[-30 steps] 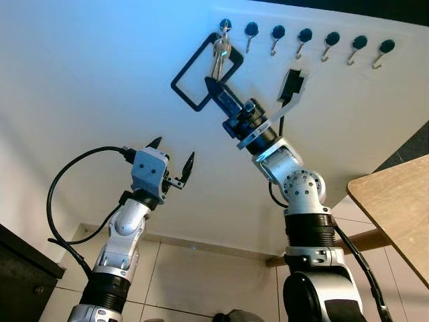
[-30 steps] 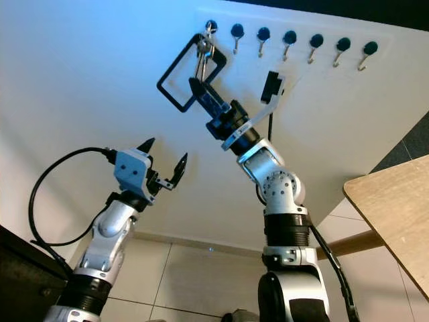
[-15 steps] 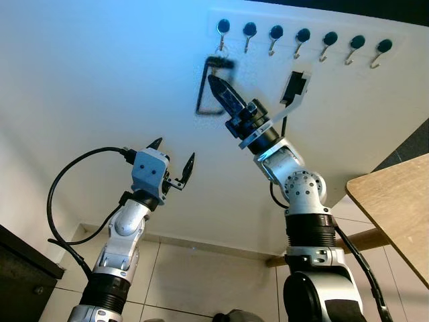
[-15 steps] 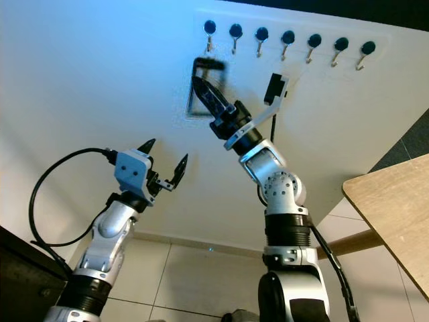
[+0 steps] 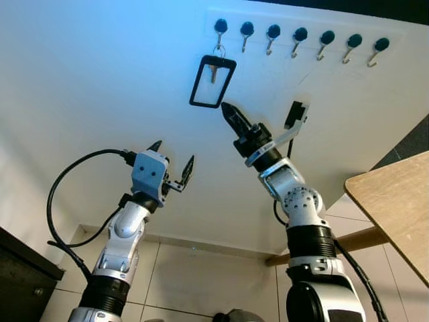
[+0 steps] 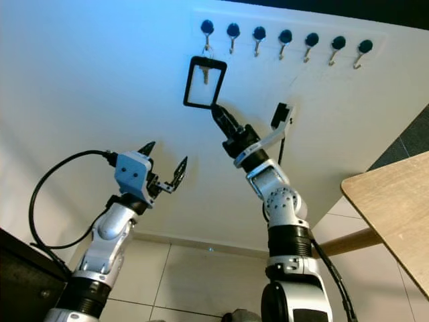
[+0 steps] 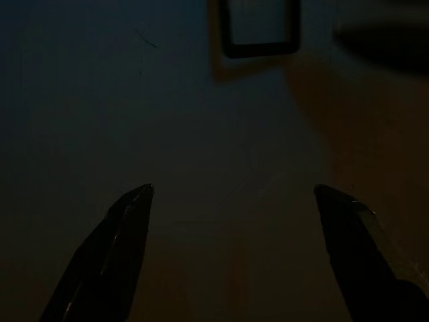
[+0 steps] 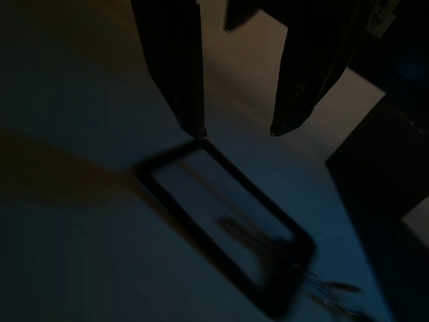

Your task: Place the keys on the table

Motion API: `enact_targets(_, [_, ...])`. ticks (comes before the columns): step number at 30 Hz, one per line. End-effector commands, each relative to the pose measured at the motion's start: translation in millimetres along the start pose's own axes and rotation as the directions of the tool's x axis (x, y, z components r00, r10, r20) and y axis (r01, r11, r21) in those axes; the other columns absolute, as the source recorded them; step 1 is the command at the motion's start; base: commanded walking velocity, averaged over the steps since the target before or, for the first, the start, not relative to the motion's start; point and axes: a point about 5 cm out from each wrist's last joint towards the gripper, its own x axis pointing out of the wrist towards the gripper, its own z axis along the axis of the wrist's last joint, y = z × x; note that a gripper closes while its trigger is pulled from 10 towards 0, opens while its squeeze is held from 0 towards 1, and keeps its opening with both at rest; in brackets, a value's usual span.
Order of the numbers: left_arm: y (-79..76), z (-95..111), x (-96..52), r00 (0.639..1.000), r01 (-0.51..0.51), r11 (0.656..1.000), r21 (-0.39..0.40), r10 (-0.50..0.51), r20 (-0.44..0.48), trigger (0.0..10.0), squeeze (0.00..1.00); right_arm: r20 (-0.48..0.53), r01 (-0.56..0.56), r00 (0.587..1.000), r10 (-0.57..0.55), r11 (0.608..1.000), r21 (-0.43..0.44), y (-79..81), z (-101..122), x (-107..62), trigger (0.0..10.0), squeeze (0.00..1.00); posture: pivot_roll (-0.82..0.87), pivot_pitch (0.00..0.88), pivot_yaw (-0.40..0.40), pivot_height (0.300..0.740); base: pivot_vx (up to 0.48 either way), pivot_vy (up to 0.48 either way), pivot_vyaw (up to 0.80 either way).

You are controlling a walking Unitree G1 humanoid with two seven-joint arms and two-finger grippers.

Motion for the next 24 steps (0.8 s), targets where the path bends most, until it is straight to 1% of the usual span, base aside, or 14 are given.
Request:
enact_targets(1, [-1.6, 2, 1.7, 1.0, 0.005, 1.0, 0.018, -0.005, 0.006, 10.0, 0.0, -0.001, 0.005, 1.0, -0.005, 0.998, 0.061, -9.6, -8, -5.4, 10.0, 0.0, 0.08, 0.071, -0.049, 0.74, 0.0, 0.0, 0.0])
enact_targets(2, [-1.1, 3, 1.9, 1.0, 0.0, 1.0, 0.022, 0.0, 0.01, 10.0, 0.0, -0.004, -0.013, 1.0, 0.014, 0.997, 0.077, -8.2, -10, -3.9, 10.0, 0.2, 0.08, 0.072, -0.05, 0.74, 0.0, 0.0, 0.0])
enact_targets(3, [-0.7, 3, 2.0, 1.0, -0.004, 1.0, 0.025, 0.003, 0.013, 10.0, 0.0, -0.006, -0.024, 1.0, 0.025, 0.996, 0.087, -7.2, -12, -2.7, 10.0, 0.2, 0.08, 0.072, -0.05, 0.74, 0.0, 0.0, 0.0])
enact_targets(4, [-0.2, 4, 2.2, 1.0, -0.008, 1.0, 0.028, 0.008, 0.016, 10.0, 0.0, -0.001, -0.038, 0.999, 0.038, 0.994, 0.099, -6.0, -12, -1.3, 10.0, 0.8, 0.08, 0.073, -0.051, 0.74, 0.0, 0.0, 0.0])
enact_targets(5, [-0.2, 4, 2.2, 1.0, -0.008, 1.0, 0.028, 0.008, 0.016, 10.0, 0.0, -0.001, -0.038, 0.999, 0.038, 0.994, 0.099, -6.0, -12, -1.3, 10.0, 0.8, 0.08, 0.073, -0.051, 0.74, 0.0, 0.0, 0.0])
enact_targets(6, [1.1, 5, 2.7, 0.999, -0.019, 0.999, 0.035, 0.019, 0.026, 10.0, 0.0, 0.032, -0.059, 0.998, 0.055, 0.987, 0.15, -5.3, -12, 2.6, 10.0, 1.0, 0.08, 0.074, -0.05, 0.74, 0.0, 0.0, 0.0])
enact_targets(7, [1.1, 5, 2.7, 0.999, -0.019, 0.999, 0.035, 0.019, 0.026, 10.0, 0.0, 0.032, -0.059, 0.998, 0.055, 0.987, 0.15, -5.3, -12, 2.6, 10.0, 1.0, 0.08, 0.074, -0.05, 0.74, 0.0, 0.0, 0.0])
enact_targets(11, [2.4, 8, 3.9, 0.999, -0.03, 0.999, 0.04, 0.029, 0.041, 10.0, 0.0, 0.106, -0.074, 0.993, 0.049, 0.967, 0.246, -8.8, -9, 8.7, 10.0, 1.0, 0.08, 0.075, -0.051, 0.74, 0.0, 0.0, 0.0])
enact_targets(12, [2.2, 8, 4.5, 0.999, -0.03, 0.999, 0.039, 0.028, 0.043, 10.0, 0.0, 0.135, -0.082, 0.99, 0.044, 0.954, 0.29, -11.2, -7, 11.6, 10.0, 1.0, 0.08, 0.073, -0.052, 0.74, 0.0, 0.0, 0.0])
enact_targets(14, [2.2, 8, 4.7, 0.999, -0.03, 0.999, 0.039, 0.028, 0.044, 10.0, 0.0, 0.141, -0.084, 0.989, 0.043, 0.95, 0.3, -11.7, -6, 12.2, 10.0, 1.0, 0.08, 0.073, -0.052, 0.74, 0.0, 0.0, 0.0])
enact_targets(15, [1.8, 8, 4.9, 0.999, -0.029, 0.999, 0.04, 0.027, 0.045, 10.0, 0.0, 0.149, -0.093, 0.988, 0.049, 0.946, 0.309, -11.6, -6, 13.5, 10.0, 0.33, 0.08, 0.072, -0.052, 0.74, 0.0, 0.0, 0.0])
enact_targets(16, [1.8, 8, 4.9, 0.999, -0.029, 0.999, 0.04, 0.027, 0.045, 10.0, 0.0, 0.149, -0.093, 0.988, 0.049, 0.946, 0.309, -11.6, -6, 13.5, 10.0, 0.33, 0.08, 0.072, -0.052, 0.74, 0.0, 0.0, 0.0])
enact_targets(17, [1.3, 9, 5.2, 0.999, -0.027, 0.999, 0.041, 0.025, 0.047, 10.0, 0.0, 0.147, -0.1, 0.987, 0.057, 0.945, 0.31, -10.6, -5, 17.5, 10.0, 0.0, 0.08, 0.067, -0.052, 0.74, 0.0, 0.0, 0.0])
enact_targets(24, [-0.6, 9, 5.5, 0.999, -0.019, 0.999, 0.045, 0.017, 0.051, 10.0, 0.0, 0.117, -0.117, 0.99, 0.084, 0.945, 0.306, -6.7, -6, 28.0, 10.0, 0.0, 0.08, 0.059, -0.054, 0.74, 0.0, 0.0, 0.0])
